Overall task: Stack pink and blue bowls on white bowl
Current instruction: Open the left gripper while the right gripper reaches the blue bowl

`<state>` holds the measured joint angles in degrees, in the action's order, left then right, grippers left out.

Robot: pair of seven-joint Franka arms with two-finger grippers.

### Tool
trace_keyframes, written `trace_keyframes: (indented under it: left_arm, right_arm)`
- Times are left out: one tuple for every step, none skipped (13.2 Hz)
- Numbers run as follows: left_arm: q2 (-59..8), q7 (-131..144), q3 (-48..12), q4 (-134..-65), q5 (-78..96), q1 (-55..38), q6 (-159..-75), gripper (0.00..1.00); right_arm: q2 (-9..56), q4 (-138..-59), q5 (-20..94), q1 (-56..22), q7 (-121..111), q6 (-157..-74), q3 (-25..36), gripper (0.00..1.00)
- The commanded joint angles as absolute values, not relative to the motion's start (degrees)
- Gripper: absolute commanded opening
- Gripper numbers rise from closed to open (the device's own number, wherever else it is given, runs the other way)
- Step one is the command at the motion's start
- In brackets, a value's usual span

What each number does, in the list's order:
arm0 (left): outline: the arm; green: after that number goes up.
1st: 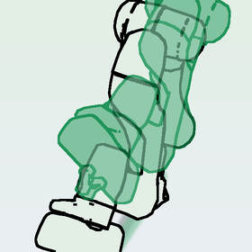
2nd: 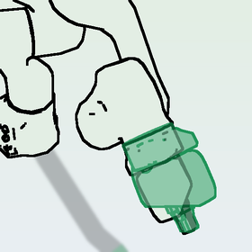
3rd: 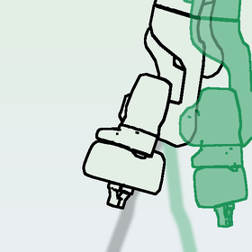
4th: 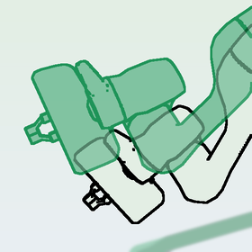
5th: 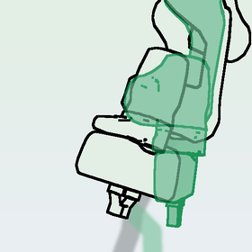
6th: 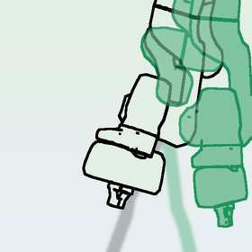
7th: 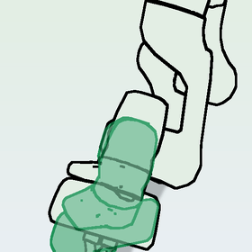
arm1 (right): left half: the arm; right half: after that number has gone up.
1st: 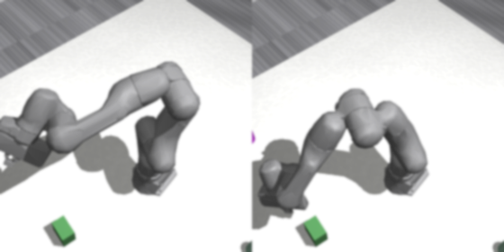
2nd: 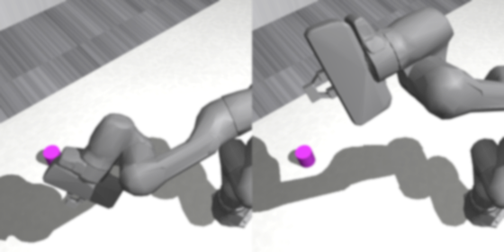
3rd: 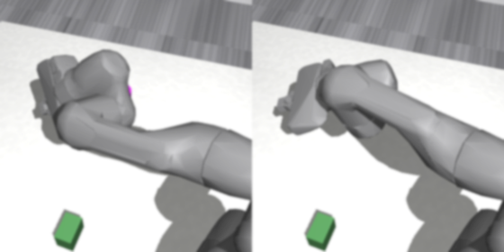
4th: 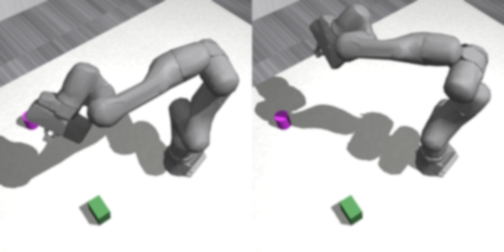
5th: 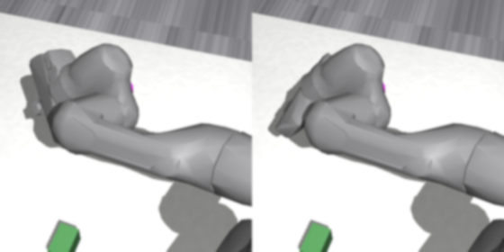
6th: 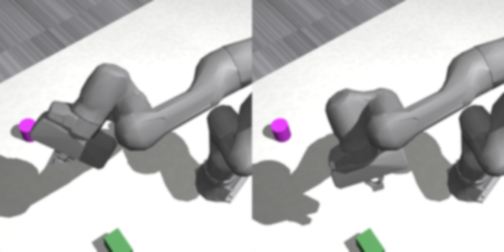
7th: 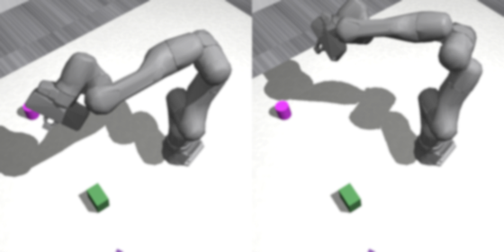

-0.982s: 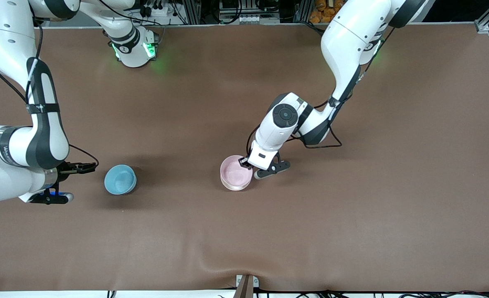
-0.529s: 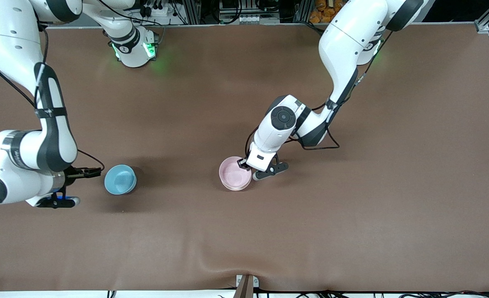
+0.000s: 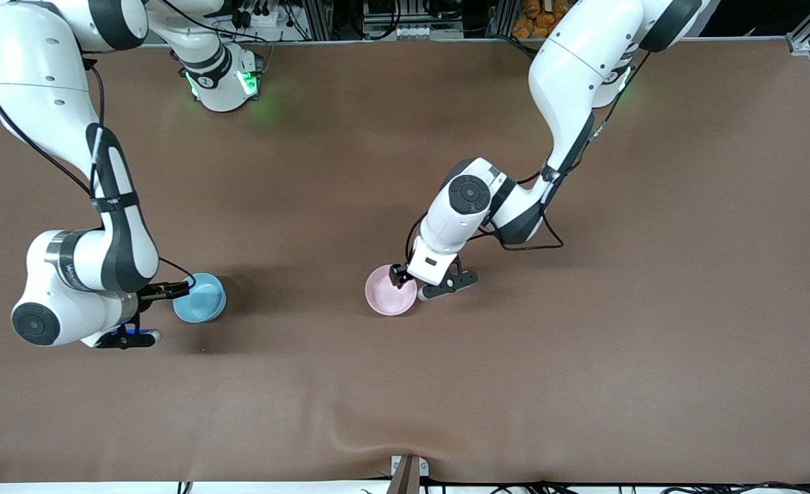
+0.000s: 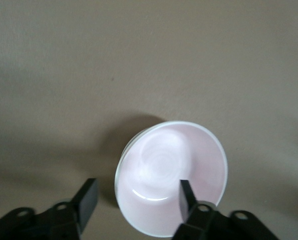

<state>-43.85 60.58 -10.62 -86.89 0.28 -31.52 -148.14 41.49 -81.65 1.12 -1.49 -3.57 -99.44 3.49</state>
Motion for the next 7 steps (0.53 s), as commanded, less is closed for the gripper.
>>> trace_keyframes:
  left_arm:
    - [-39.8,60.6,-9.8,-87.0,-4.1,-29.8,-144.0,1.00]
    - [-37.7,59.9,-9.8,-87.0,-6.0,-28.8,-140.9,1.00]
    - [-35.4,58.1,-9.9,-87.0,-6.7,-27.3,-138.0,1.00]
    - [-33.1,56.4,-10.2,-87.1,-6.7,-25.9,-135.4,1.00]
    - [-30.9,54.4,-10.5,-87.1,-6.6,-24.4,-132.0,1.00]
    - [-28.8,52.0,-10.5,-87.0,-6.0,-22.9,-129.1,1.00]
    - [-26.8,49.9,-10.6,-87.1,-5.9,-21.7,-126.3,1.00]
  right_arm:
    - [42.9,-80.5,0.6,-1.6,-2.9,-100.7,3.6,1.00]
    - [42.9,-80.6,0.7,-1.8,-3.0,-100.2,3.6,1.00]
    - [42.7,-80.6,1.0,-1.8,-3.1,-100.2,3.6,1.00]
    - [42.7,-80.6,1.1,-1.1,-3.3,-100.6,3.6,1.00]
    - [42.7,-80.6,1.3,-1.5,-3.4,-101.1,3.6,1.00]
    - [42.7,-80.9,1.0,-1.2,-3.9,-101.2,3.6,1.00]
    - [42.7,-82.1,1.3,-1.1,-4.4,-101.4,3.6,1.00]
